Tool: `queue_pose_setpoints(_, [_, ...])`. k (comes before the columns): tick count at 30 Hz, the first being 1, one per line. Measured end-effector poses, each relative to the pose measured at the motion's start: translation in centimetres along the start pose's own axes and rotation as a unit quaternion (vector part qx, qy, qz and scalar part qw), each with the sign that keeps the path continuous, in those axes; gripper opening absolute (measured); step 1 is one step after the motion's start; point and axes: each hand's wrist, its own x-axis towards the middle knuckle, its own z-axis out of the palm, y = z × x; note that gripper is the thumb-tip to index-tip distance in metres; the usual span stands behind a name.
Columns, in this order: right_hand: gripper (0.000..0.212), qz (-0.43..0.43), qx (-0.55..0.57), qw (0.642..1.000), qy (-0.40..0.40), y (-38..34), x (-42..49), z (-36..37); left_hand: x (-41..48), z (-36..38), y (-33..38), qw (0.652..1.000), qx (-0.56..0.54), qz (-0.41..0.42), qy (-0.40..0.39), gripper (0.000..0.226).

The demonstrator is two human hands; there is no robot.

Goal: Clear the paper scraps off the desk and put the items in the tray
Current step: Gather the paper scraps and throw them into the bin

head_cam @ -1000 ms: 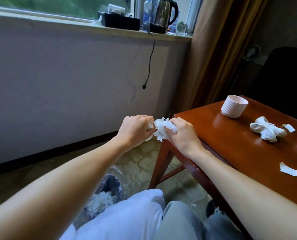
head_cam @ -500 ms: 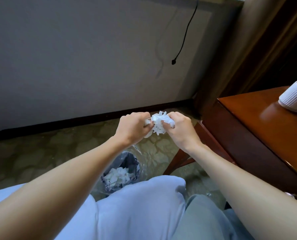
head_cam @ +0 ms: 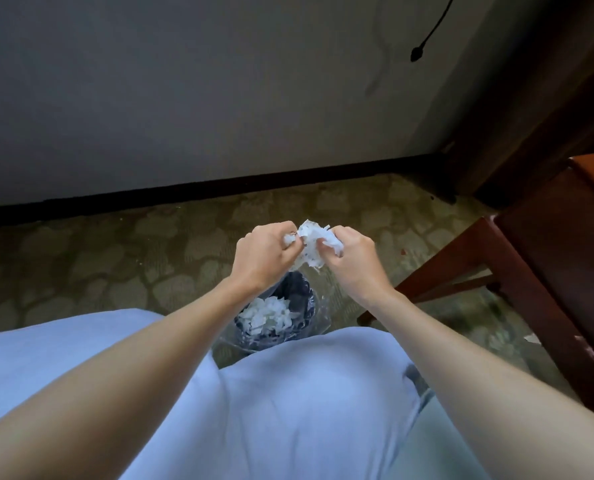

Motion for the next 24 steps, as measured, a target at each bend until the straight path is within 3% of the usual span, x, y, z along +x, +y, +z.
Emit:
queue_pose_setpoints(8, [0.039, 0.052, 0.037, 0.997, -0.046, 2.2, 0.7, 5.9, -1.0, 3.7, -5.1, 0.997, -0.001, -0.066, -0.036, 0.020])
queue_pose_setpoints(11, [0.025, 0.079, 0.057, 0.993, -0.063, 2.7, 1.0, 7.4, -1.2, 4.7, -6.4, 0.995, -0.015, -0.087, -0.046, 0.020])
queue_pose_setpoints(13, [0.020, 0.105, 0.075, 0.990, -0.061, 3.0, 1.2, 8.4, -1.3, 5.5, -7.2, 0.991, -0.027, -0.113, -0.064, 0.023])
queue_pose_setpoints(17, [0.029, 0.184, 0.153, 0.970, -0.044, 3.7, 1.5, 10.3, -1.2, 7.0, -8.2, 0.982, -0.043, -0.169, -0.068, 0.036])
queue_pose_setpoints(20, [0.023, 0.198, 0.185, 0.961, -0.047, 4.2, 1.4, 11.0, -1.1, 8.1, -8.9, 0.979, -0.039, -0.186, -0.077, 0.049])
queue_pose_setpoints(24, [0.021, 0.213, 0.191, 0.957, -0.046, 5.4, 1.1, 12.3, -1.0, 10.1, -9.5, 0.965, -0.111, -0.227, -0.063, 0.047])
